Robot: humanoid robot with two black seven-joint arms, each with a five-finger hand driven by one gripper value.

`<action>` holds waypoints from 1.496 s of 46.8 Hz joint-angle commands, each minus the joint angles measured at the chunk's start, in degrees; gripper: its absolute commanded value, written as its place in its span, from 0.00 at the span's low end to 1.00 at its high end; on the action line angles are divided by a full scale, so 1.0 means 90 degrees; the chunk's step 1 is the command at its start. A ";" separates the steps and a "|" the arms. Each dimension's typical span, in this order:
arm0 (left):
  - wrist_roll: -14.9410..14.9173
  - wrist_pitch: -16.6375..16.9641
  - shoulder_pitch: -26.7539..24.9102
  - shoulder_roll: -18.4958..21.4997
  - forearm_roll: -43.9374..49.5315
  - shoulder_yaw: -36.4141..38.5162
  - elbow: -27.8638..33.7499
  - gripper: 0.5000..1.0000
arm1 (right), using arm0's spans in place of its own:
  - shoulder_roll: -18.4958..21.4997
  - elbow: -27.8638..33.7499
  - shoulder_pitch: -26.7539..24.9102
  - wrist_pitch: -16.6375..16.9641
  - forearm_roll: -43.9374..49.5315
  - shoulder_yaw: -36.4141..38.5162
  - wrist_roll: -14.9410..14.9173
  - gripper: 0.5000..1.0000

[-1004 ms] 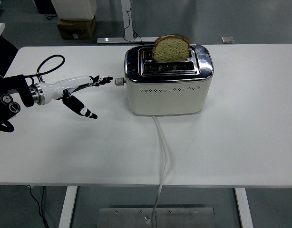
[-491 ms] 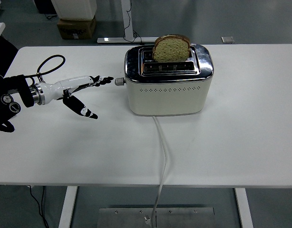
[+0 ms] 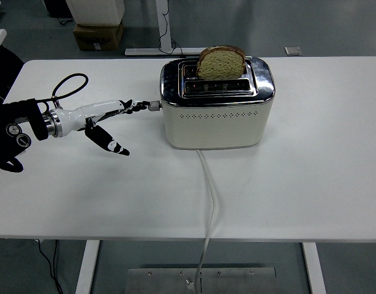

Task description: Press down toaster

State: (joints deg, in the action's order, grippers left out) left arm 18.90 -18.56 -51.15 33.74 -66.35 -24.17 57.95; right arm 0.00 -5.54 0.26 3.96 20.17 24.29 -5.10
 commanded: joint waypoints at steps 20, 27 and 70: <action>0.0000 0.0001 0.0058 -0.0078 0.0019 0.0000 -0.0072 1.00 | 0.0000 0.0000 0.0000 0.0000 0.0005 -0.0003 0.0001 1.00; 0.0000 -0.0008 0.0068 -0.0155 0.0019 0.0000 -0.0228 1.00 | 0.0000 0.0000 0.0000 0.0000 -0.0004 -0.0003 0.0001 1.00; 0.0000 -0.0008 0.0155 -0.0390 0.0009 0.0097 -0.0413 1.00 | 0.0000 0.0000 0.0000 0.0000 0.0005 -0.0003 0.0001 1.00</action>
State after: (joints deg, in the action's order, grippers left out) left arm 18.92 -18.64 -49.83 30.21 -66.30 -23.32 54.23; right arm 0.00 -5.54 0.26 3.96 20.20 24.28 -5.09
